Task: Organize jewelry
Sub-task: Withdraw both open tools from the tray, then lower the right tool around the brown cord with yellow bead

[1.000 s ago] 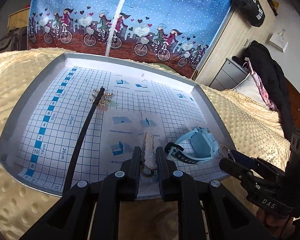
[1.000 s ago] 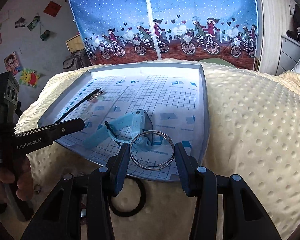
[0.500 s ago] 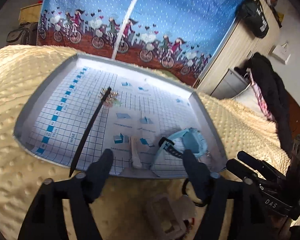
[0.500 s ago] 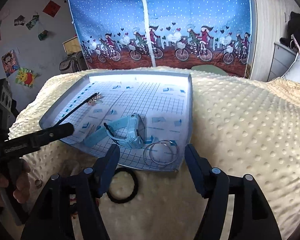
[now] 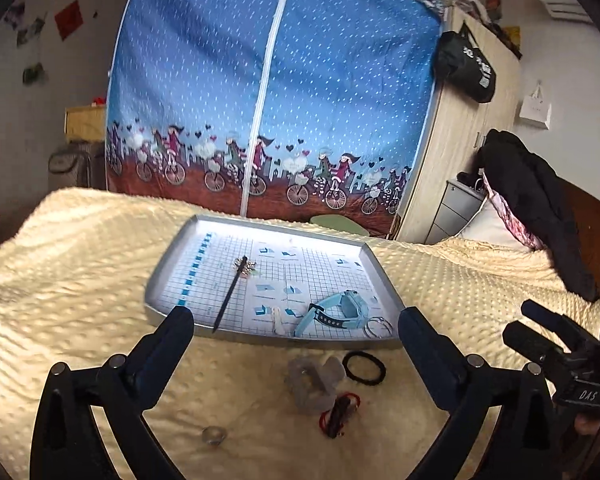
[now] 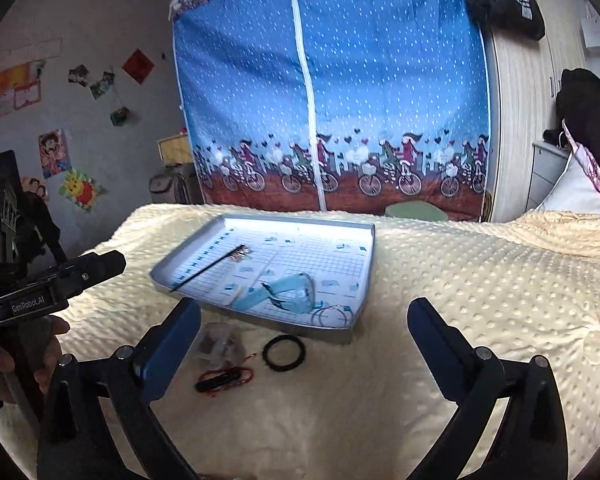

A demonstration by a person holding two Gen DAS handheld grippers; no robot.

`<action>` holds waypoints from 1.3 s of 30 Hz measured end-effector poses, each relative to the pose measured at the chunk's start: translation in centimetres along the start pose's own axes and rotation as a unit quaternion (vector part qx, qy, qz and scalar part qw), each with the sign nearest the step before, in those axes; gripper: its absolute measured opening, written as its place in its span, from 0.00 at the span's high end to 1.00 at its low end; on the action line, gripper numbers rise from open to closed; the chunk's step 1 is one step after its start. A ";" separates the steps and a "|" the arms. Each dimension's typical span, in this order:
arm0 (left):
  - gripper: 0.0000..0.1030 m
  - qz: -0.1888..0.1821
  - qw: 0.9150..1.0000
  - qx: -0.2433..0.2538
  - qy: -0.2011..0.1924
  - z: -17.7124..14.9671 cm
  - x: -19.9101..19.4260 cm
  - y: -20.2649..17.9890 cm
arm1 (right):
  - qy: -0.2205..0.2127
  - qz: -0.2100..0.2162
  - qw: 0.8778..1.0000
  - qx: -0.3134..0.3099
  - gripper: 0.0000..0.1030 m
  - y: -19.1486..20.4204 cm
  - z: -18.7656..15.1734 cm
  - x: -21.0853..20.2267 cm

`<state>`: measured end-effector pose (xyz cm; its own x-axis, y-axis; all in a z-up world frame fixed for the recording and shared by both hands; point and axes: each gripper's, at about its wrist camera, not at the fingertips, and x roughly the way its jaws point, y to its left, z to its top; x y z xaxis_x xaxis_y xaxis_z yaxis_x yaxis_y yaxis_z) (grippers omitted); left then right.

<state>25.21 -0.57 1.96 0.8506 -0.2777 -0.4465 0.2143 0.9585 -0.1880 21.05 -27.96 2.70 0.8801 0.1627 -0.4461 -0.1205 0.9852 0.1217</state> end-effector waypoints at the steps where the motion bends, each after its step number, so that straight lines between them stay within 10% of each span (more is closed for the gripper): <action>1: 0.00 0.002 1.000 0.008 -0.004 -0.2 -1.2 -0.1 | -0.006 0.003 1.000 -0.001 0.01 0.3 -0.2 -0.9; 15: 0.00 0.027 0.997 0.064 0.033 -5.7 -9.7 1.7 | -0.020 0.049 0.997 -0.054 0.01 5.1 -4.7 -8.3; 36: 0.00 0.037 0.985 0.058 0.157 -11.0 -6.1 3.6 | 0.152 0.092 0.984 -0.002 0.02 3.6 -12.4 -4.0; 39: 0.00 0.034 0.985 0.052 0.161 -10.8 -5.0 3.6 | 0.159 0.087 0.983 0.008 0.15 3.1 -12.9 -3.2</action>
<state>16.58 3.53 -5.92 0.6720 -0.2017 -0.7125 0.2241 0.9725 -0.0639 11.90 -24.78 -6.92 0.6575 0.3407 -0.6720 -0.2475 0.9401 0.2345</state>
